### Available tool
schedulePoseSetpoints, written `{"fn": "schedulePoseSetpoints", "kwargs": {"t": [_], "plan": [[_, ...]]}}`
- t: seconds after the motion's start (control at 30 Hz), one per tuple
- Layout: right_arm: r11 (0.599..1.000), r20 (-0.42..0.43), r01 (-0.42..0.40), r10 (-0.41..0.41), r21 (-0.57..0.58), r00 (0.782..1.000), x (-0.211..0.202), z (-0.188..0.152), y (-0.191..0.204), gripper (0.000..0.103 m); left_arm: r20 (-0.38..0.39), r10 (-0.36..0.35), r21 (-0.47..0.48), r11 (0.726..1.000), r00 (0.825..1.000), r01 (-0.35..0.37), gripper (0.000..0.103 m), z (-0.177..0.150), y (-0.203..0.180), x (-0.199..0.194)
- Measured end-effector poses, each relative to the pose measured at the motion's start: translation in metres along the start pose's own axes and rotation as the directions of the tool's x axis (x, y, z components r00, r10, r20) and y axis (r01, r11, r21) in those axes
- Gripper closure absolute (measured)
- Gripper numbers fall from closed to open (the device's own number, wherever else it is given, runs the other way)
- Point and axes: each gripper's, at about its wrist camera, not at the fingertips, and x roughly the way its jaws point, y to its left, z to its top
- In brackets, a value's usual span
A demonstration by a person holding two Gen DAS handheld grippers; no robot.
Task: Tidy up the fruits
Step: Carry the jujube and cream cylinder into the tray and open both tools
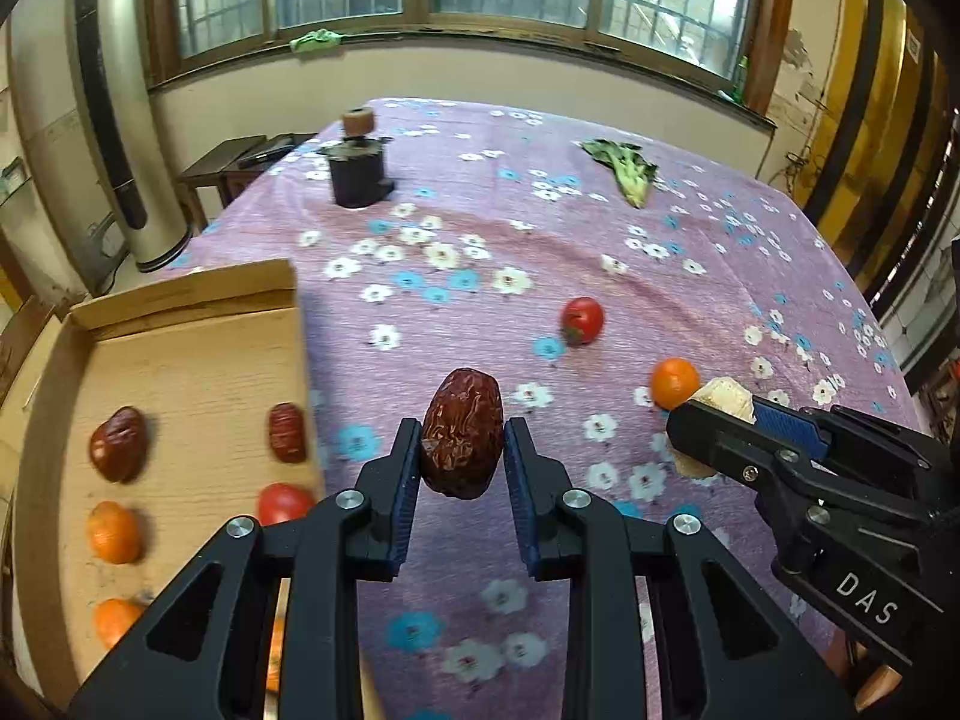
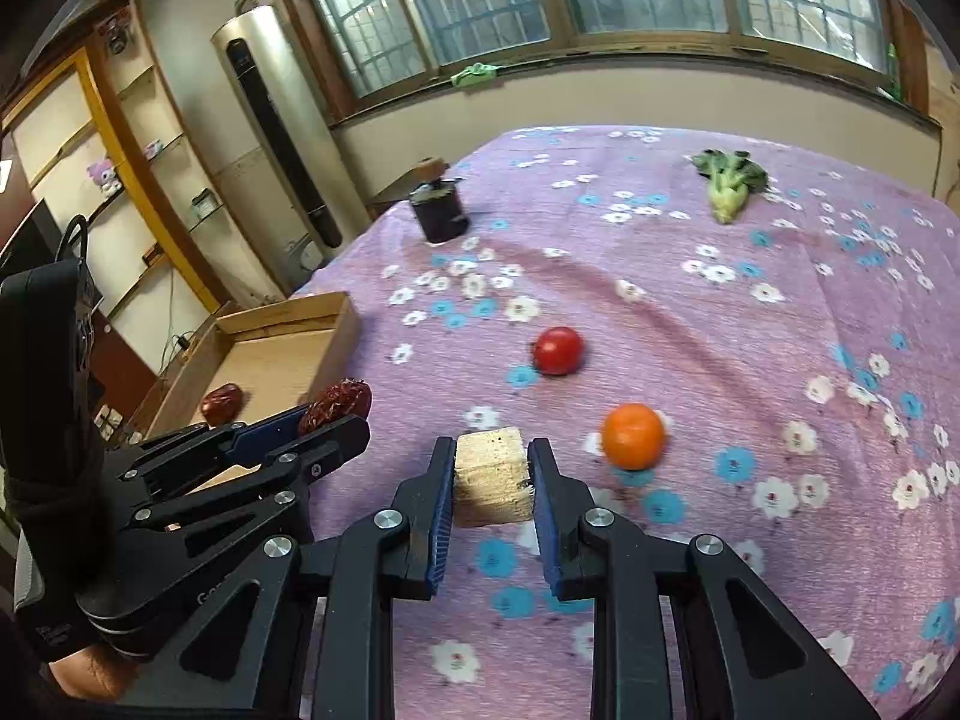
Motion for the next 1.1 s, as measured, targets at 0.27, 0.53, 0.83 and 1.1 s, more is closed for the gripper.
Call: {"fn": "schedulePoseSetpoints", "kwargs": {"t": [0.27, 0.53, 0.83, 1.1], "plan": [[0.999, -0.009, -0.022, 0.022, -0.04, 1.0, 0.005, 0.002, 0.028, 0.079, 0.008, 0.011, -0.035, 0.999, 1.0, -0.01, 0.078, -0.004, 0.024, -0.01], [0.997, -0.017, -0.043, 0.042, -0.07, 0.999, 0.013, 0.006, 0.05, 0.079, 0.006, 0.03, -0.061, 0.998, 1.0, -0.03, 0.078, -0.007, 0.044, -0.015], [0.992, -0.031, -0.076, 0.074, -0.103, 0.997, 0.025, 0.01, 0.076, 0.079, 0.006, 0.063, -0.091, 0.994, 0.998, -0.063, 0.078, -0.008, 0.071, -0.021], [0.987, -0.05, -0.099, 0.093, -0.126, 0.994, 0.038, 0.009, 0.097, 0.079, 0.0, 0.08, -0.115, 0.99, 0.997, -0.079, 0.078, -0.01, 0.09, -0.02]]}}
